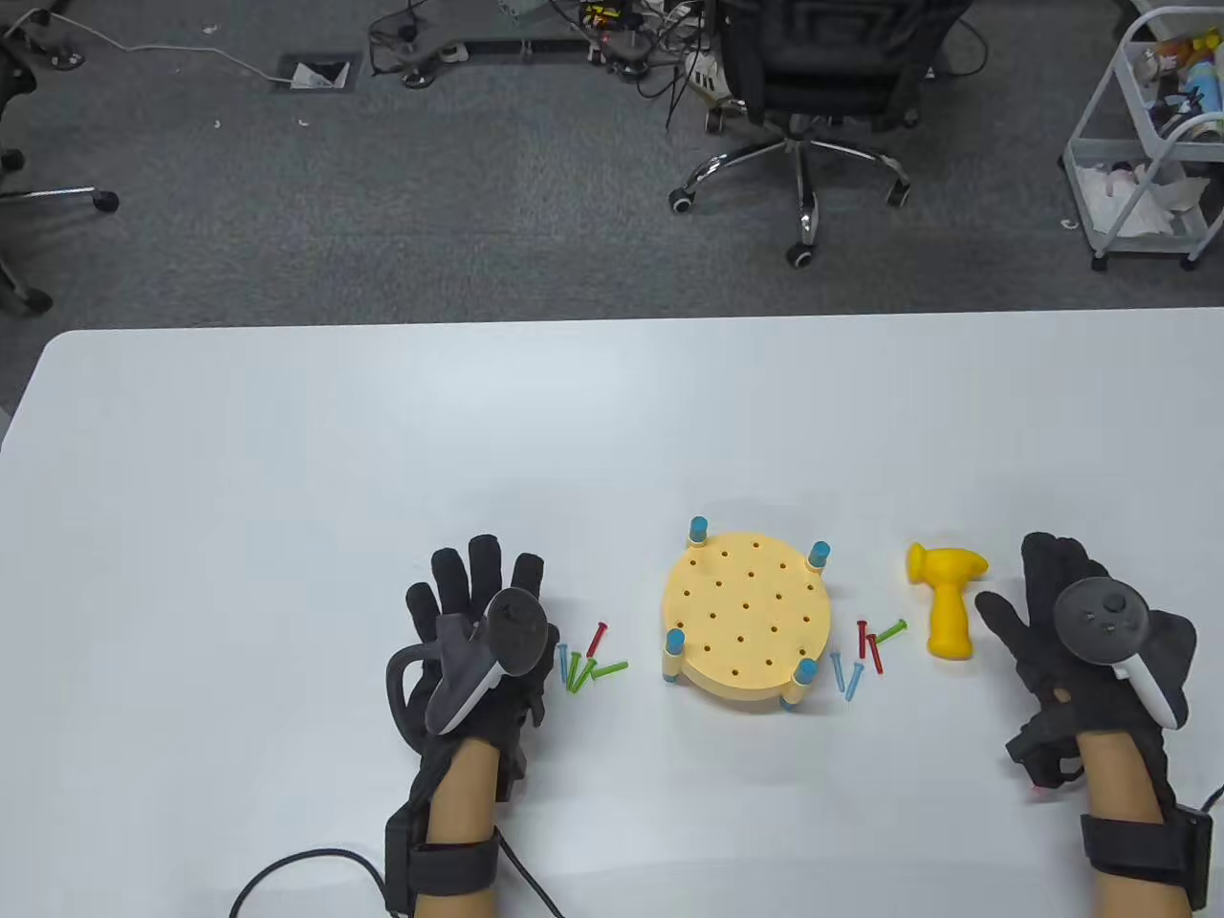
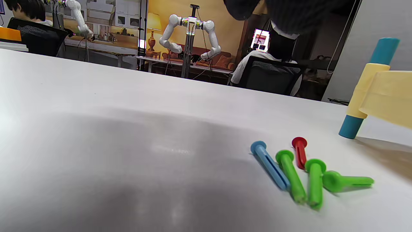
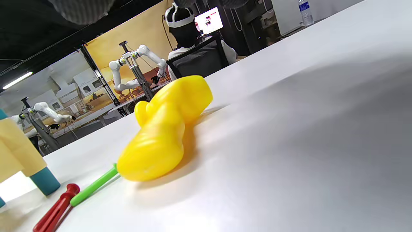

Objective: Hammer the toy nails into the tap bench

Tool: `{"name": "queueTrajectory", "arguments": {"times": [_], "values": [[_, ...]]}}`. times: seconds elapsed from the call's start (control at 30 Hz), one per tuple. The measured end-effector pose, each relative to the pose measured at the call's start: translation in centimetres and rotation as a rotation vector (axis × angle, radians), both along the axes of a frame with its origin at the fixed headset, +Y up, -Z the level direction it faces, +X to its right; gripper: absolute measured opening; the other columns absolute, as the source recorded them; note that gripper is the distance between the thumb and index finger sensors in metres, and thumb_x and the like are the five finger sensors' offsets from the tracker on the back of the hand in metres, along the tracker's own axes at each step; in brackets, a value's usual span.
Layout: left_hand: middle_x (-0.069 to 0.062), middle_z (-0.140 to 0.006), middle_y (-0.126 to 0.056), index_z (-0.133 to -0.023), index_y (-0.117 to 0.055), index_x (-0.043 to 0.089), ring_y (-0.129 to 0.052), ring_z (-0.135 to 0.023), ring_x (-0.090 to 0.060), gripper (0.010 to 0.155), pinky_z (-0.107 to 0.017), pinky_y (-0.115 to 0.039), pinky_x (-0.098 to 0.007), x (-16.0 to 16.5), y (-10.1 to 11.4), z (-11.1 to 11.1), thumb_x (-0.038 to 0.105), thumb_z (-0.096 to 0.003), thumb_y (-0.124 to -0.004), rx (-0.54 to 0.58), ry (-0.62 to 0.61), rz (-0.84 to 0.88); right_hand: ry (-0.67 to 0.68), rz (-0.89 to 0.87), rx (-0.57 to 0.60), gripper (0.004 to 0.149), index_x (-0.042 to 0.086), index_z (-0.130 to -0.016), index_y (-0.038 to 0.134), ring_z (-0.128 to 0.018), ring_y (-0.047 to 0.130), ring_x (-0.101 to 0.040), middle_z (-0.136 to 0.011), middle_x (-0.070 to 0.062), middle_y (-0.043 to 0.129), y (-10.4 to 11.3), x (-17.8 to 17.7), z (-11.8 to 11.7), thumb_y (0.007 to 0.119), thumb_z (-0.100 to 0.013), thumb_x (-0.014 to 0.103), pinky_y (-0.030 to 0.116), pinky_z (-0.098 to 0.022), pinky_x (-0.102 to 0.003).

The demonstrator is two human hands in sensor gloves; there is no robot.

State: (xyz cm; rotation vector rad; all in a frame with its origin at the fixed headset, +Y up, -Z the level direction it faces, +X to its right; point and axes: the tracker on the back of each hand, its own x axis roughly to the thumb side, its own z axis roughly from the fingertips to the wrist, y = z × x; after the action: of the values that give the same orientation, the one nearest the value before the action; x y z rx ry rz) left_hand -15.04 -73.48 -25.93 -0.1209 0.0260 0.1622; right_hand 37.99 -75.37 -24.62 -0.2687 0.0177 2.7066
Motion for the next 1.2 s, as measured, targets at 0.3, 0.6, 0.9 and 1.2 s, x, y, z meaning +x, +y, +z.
{"name": "queueTrajectory", "arguments": {"times": [0.3,0.6,0.9,1.2], "values": [[0.001,-0.116,-0.002,-0.105,-0.027,0.04,-0.001,-0.107,-0.038,0.075,-0.075,-0.007,-0.067,-0.21,0.37,0.01,0.05,-0.0419,-0.066,0.028,0.013,0.001,0.017,0.017,0.026,0.091,0.017,-0.114,0.017,-0.105,0.019,-0.054,-0.117,-0.024,0.016,0.28,-0.72,0.03,0.051,-0.043,0.064,0.029,-0.07,-0.072],[0.0,-0.115,-0.001,-0.106,-0.028,0.04,-0.001,-0.106,-0.039,0.075,-0.075,-0.008,-0.066,-0.1,0.25,0.08,0.05,-0.0416,-0.066,0.007,0.011,-0.026,0.008,0.031,0.014,0.091,0.017,-0.113,0.015,-0.105,0.017,-0.054,-0.117,-0.024,0.014,-0.14,-0.68,0.2,0.051,-0.043,0.064,0.027,-0.07,-0.072],[0.0,-0.115,-0.001,-0.106,-0.029,0.039,-0.002,-0.106,-0.039,0.075,-0.075,-0.008,-0.066,-0.08,0.37,0.11,0.05,-0.0416,-0.066,0.007,0.01,-0.026,0.013,0.045,0.001,0.092,0.016,-0.113,0.015,-0.104,0.016,-0.054,-0.116,-0.024,0.014,-0.17,-0.91,0.19,0.051,-0.043,0.064,0.027,-0.07,-0.072],[0.0,-0.115,-0.002,-0.106,-0.03,0.039,-0.002,-0.106,-0.039,0.075,-0.075,-0.009,-0.066,0.18,0.24,0.09,0.05,-0.0415,-0.066,0.002,-0.005,-0.038,0.019,0.048,-0.009,0.092,0.016,-0.113,0.015,-0.104,0.016,-0.054,-0.116,-0.024,0.014,-0.16,-1.05,0.22,0.051,-0.043,0.063,0.028,-0.07,-0.071]]}}
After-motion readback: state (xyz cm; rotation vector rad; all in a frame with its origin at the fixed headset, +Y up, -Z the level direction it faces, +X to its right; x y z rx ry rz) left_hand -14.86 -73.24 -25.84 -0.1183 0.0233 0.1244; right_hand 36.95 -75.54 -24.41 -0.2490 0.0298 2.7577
